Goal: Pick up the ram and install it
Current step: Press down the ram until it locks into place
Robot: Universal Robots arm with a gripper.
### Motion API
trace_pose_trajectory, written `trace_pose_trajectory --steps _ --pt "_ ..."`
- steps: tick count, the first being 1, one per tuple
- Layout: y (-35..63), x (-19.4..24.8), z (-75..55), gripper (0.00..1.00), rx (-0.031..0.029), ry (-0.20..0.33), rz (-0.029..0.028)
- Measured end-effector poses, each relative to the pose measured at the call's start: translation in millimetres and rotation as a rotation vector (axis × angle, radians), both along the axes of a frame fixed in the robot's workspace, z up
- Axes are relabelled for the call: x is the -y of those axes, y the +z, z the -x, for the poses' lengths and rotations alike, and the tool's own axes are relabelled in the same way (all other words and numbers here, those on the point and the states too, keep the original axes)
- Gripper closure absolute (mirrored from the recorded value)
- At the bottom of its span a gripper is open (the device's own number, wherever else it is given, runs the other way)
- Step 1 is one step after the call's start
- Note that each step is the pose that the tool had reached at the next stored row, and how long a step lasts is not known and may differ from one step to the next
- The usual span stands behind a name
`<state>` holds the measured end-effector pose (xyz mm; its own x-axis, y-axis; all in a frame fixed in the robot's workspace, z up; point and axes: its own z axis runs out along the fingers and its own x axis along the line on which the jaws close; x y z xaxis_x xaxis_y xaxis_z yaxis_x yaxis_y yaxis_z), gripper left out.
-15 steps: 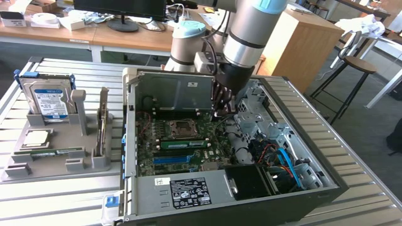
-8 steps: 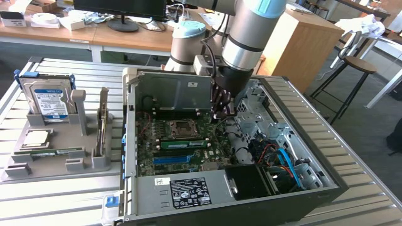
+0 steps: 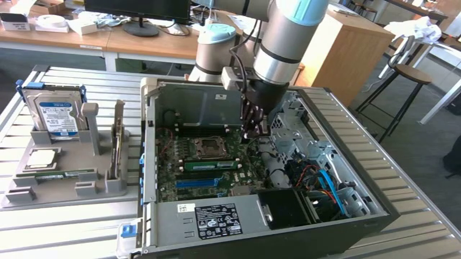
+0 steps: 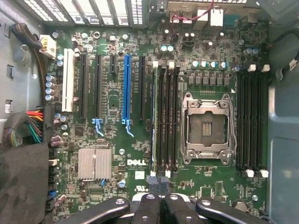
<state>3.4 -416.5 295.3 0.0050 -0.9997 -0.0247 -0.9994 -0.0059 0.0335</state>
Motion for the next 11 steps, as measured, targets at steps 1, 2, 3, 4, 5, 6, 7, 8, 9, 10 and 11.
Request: trace_pose_trajectory --steps 1,2,3,4,5,6,7,8,9,10,11 --pt "-1.0 0.0 0.0 0.90 -0.0001 0.000 0.0002" --pt "-2.1 0.0 0.0 0.90 0.0000 0.000 0.0002" --pt "-3.2 0.0 0.0 0.90 0.0000 0.000 0.0002" --pt "-4.3 0.0 0.0 0.90 0.0000 0.000 0.0001" --pt "-5.6 0.0 0.0 0.90 0.0000 0.000 0.0000" --pt "-6.8 0.0 0.0 0.90 0.0000 0.000 0.0000" --pt "-7.8 0.0 0.0 0.90 -0.0001 0.000 0.0001" --pt "-9.0 0.0 0.0 0.90 0.0000 0.000 0.0001" --pt "-10.1 0.0 0.0 0.90 -0.0001 0.000 0.0002" --pt "-11.1 0.0 0.0 0.90 0.0000 0.000 0.0002" --pt "-12.1 0.0 0.0 0.90 0.0000 0.000 0.0002"
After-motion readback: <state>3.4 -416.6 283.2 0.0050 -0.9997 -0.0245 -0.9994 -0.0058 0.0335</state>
